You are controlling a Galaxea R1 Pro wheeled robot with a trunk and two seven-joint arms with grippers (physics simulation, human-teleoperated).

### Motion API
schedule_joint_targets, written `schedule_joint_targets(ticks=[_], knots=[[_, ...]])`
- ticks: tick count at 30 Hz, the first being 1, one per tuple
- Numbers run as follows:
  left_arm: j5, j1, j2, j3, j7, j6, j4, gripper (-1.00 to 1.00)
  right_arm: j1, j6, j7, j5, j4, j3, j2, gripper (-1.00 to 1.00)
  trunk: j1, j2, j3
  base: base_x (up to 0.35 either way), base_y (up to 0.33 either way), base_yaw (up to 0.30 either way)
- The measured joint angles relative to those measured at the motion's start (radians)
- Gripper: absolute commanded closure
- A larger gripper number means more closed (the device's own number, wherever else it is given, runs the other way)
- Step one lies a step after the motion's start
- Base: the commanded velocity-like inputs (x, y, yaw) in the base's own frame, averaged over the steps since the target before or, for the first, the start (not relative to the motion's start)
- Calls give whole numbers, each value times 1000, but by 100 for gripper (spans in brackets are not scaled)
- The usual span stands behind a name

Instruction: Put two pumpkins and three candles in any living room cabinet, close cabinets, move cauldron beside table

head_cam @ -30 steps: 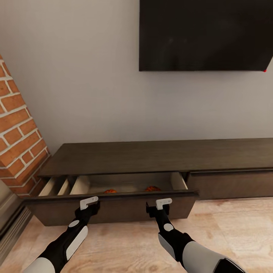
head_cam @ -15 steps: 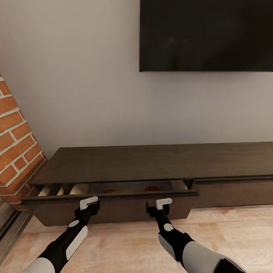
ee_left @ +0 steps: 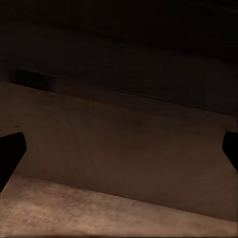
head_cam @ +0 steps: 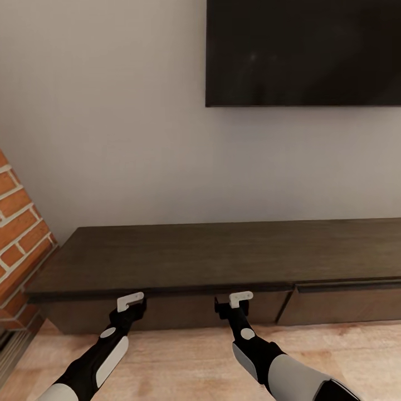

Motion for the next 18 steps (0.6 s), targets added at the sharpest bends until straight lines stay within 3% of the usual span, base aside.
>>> schedule_joint_targets(ticks=[7,18], knots=[[11,2,0,-1,-1,-1,7,-100,3,1,2,-9,1,-3,1,-100,1,0,0,-12,0,0],[2,-20,0,1,-1,0,0,-100,0,0,0,0,0,0,0,-100,1,0,0,-214,0,0]])
